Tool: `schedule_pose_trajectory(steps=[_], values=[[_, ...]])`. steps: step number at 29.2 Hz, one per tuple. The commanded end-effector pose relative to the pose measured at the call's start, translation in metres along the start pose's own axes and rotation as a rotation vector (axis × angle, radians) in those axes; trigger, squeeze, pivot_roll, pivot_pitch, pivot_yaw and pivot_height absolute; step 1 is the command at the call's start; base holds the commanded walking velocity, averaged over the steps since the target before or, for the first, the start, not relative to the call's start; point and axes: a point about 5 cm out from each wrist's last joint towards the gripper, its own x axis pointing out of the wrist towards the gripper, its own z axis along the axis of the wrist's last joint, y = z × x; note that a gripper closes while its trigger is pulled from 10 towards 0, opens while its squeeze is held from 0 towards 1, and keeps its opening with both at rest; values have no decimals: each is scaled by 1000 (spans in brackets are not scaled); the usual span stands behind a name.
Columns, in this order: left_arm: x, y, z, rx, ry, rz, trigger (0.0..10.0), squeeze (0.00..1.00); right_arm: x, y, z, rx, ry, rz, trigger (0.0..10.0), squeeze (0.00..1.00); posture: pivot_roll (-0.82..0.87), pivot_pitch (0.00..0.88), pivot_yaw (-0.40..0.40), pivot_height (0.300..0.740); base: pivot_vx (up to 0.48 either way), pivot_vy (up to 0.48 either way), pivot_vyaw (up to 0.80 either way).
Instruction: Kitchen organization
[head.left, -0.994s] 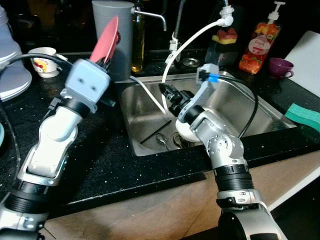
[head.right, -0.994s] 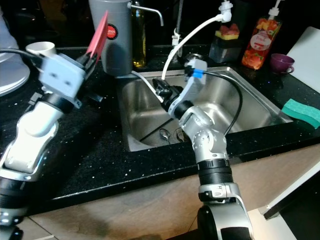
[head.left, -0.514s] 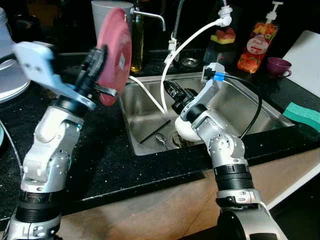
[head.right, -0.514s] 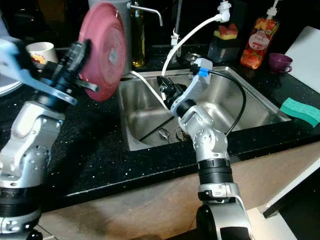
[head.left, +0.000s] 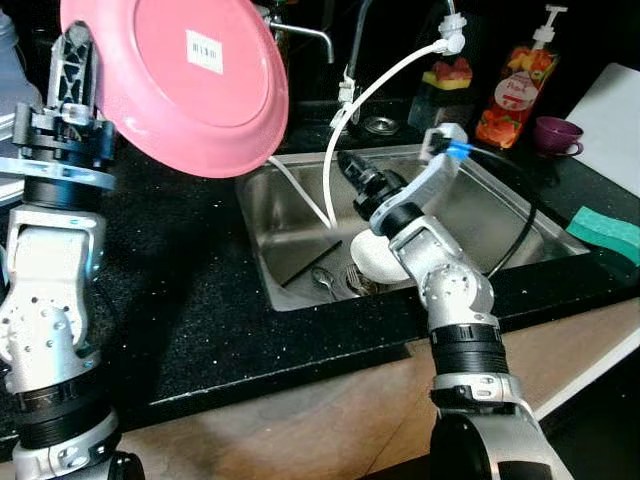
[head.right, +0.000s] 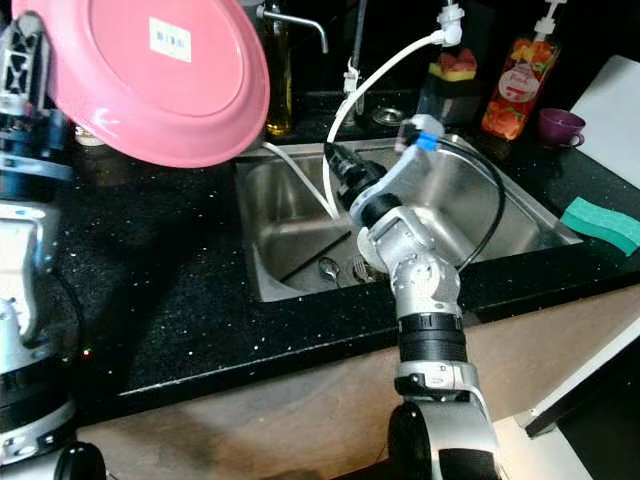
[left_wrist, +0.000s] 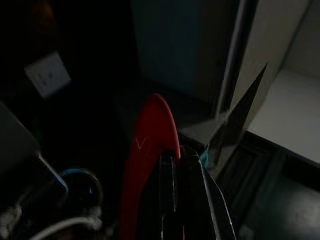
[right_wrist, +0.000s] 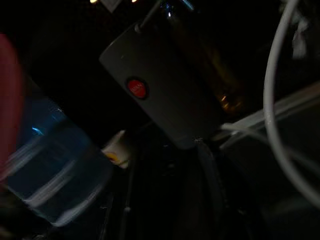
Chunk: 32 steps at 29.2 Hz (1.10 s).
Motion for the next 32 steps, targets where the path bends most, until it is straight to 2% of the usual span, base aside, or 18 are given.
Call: schedule_pose_trajectory(steps=[1,3,4,5,6,7,9,11,12,13,22,29,32], values=[[-4,4,-3,-18,42,40,0,0,1,0,-6,124,42,1,10000,1000,10,97,-45,740,0,0,0],[-5,5,-3,-58,50,52,0,0,0,3,-10,260,68,28,10000,1000,10,97,-45,740,0,0,0],[-6,5,-5,-88,51,44,0,0,0,7,-11,404,71,64,10000,427,7,96,-44,740,0,0,0],[-6,5,-5,-88,51,44,0,0,0,7,-11,404,71,64,10000,427,7,96,-44,740,0,0,0],[-6,5,-5,-103,53,45,0,0,-1,9,-11,460,70,79,10000,0,6,96,-44,740,0,0,0],[-6,5,-5,-103,53,45,0,0,-1,9,-11,460,70,79,10000,0,6,96,-44,740,0,0,0],[-7,5,-5,-146,50,53,0,0,-2,15,-11,582,66,129,10000,0,6,95,-43,740,0,0,0],[-7,6,-6,-170,43,58,0,0,-2,18,-8,661,51,163,10000,0,7,94,-42,740,0,0,0],[-7,7,-6,-181,26,69,0,0,-3,19,-4,747,19,192,10000,0,6,93,-41,740,0,0,0],[-7,7,-6,-186,17,74,0,0,-3,19,-1,773,9,200,10000,0,6,93,-41,740,0,0,0],[-7,10,0,-214,-35,89,0,0,-6,15,6,838,5,212,10000,0,6,90,-40,740,0,0,0],[-9,13,3,-229,-53,112,0,0,-9,22,10,893,2,292,10000,0,7,78,-39,740,0,0,0],[-10,14,3,-236,-52,117,0,0,-12,27,10,882,19,325,10000,0,6,75,-36,740,0,0,0]])
